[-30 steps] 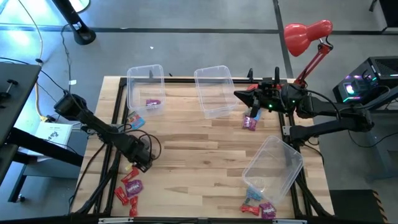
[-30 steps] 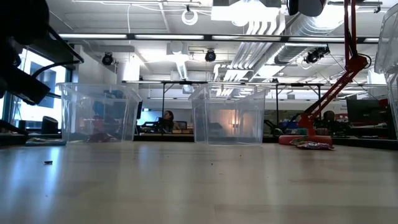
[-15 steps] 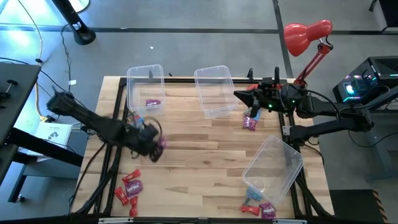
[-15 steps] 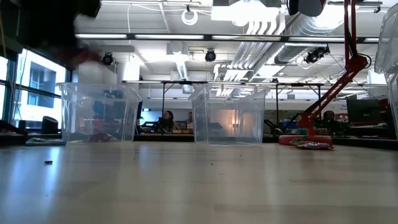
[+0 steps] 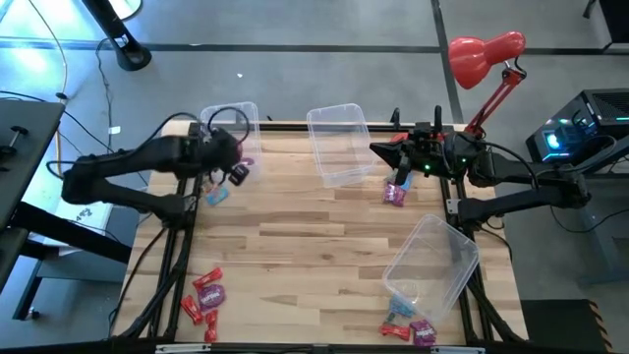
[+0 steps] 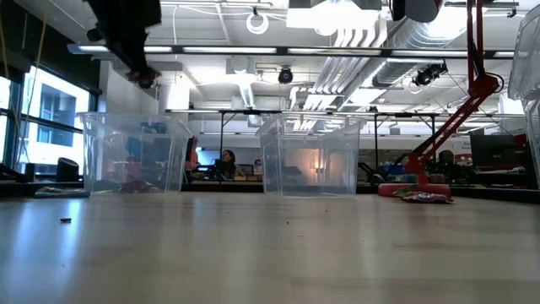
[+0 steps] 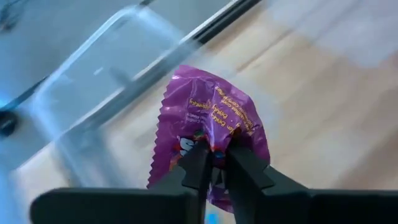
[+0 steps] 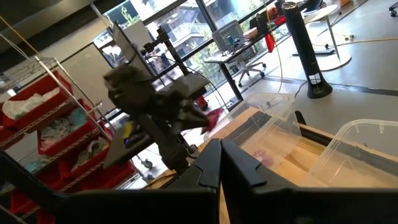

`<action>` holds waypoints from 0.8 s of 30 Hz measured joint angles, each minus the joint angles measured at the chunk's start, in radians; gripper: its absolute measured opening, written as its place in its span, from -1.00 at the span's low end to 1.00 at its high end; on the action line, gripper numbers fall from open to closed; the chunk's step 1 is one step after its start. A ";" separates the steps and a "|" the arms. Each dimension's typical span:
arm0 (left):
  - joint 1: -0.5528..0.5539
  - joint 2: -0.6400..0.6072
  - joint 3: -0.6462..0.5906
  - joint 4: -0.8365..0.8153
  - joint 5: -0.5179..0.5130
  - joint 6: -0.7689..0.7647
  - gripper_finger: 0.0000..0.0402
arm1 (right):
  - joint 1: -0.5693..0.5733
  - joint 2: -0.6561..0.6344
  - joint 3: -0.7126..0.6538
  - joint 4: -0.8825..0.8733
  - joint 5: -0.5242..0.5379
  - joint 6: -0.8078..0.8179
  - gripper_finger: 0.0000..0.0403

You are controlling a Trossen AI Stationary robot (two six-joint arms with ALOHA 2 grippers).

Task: Sort candy
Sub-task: Put the purple candy into the top left transparent bin

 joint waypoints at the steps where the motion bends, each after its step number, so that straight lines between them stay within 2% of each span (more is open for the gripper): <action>1: 0.036 0.009 0.000 -0.007 0.005 0.015 -0.72 | 0.000 0.000 0.000 0.000 0.000 0.000 -1.00; 5: 0.130 0.030 0.000 0.005 0.050 0.064 -0.47 | 0.000 0.000 0.000 0.000 0.000 -0.001 -1.00; 10: 0.173 0.036 0.001 0.009 0.152 0.067 -0.16 | 0.000 0.000 0.000 0.000 0.000 -0.003 -1.00; 14: 0.146 0.015 0.012 0.044 0.415 -0.019 0.00 | 0.000 0.000 0.000 0.000 0.000 -0.002 -1.00; 16: 0.084 0.000 0.013 0.078 0.539 -0.067 0.04 | 0.000 0.000 0.000 0.000 0.000 -0.005 -1.00; 17: 0.039 -0.005 0.013 0.095 0.566 -0.103 0.04 | 0.000 0.000 0.000 0.000 0.000 -0.011 -1.00; 19: -0.074 -0.011 0.013 0.094 0.563 -0.193 0.05 | 0.000 0.000 0.000 0.000 0.000 -0.016 -1.00; 24: -0.398 0.021 -0.001 0.035 0.469 -0.489 0.05 | 0.000 0.000 0.000 0.000 0.000 -0.017 -1.00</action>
